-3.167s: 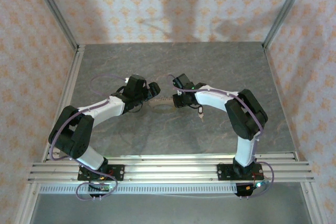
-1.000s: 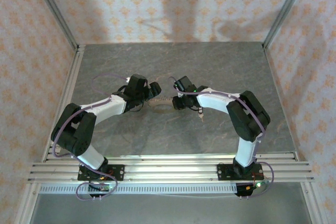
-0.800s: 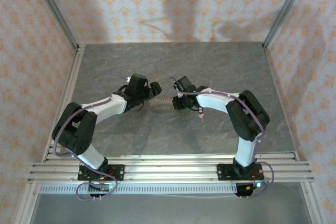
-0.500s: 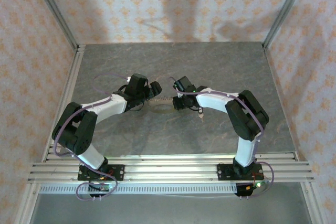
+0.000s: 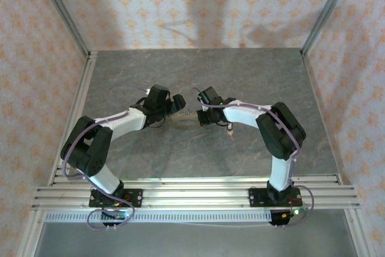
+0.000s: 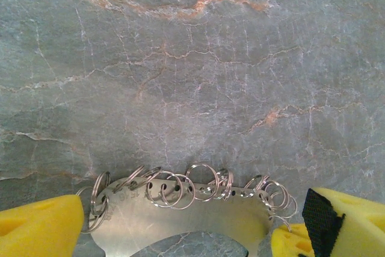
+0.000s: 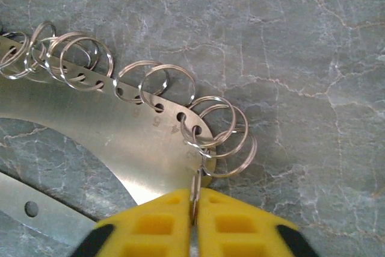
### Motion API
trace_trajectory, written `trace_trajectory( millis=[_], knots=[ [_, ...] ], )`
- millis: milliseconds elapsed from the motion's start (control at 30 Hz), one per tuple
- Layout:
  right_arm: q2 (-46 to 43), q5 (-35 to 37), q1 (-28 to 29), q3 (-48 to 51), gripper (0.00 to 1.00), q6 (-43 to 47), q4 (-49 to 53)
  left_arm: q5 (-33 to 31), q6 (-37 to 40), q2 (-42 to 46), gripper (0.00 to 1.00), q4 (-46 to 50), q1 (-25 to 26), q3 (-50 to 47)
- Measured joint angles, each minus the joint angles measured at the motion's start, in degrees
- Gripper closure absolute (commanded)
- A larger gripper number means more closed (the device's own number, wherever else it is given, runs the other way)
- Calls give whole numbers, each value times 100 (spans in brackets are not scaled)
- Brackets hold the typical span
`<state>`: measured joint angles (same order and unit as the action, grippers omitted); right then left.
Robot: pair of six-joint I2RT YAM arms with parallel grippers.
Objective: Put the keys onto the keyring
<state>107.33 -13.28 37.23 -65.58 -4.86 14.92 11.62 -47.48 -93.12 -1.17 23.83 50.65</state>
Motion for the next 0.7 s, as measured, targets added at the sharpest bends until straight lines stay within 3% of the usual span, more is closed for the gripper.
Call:
trace_trajectory(
  millis=[333, 700],
  knots=[
    [-330, -98, -39, -4, 100, 33, 83, 24, 55, 168, 4, 114, -37, 31],
    [-1543, -1838, -570, 74, 100, 70, -114, 17, 610, 1051, 3, 807, -35, 669]
  ],
)
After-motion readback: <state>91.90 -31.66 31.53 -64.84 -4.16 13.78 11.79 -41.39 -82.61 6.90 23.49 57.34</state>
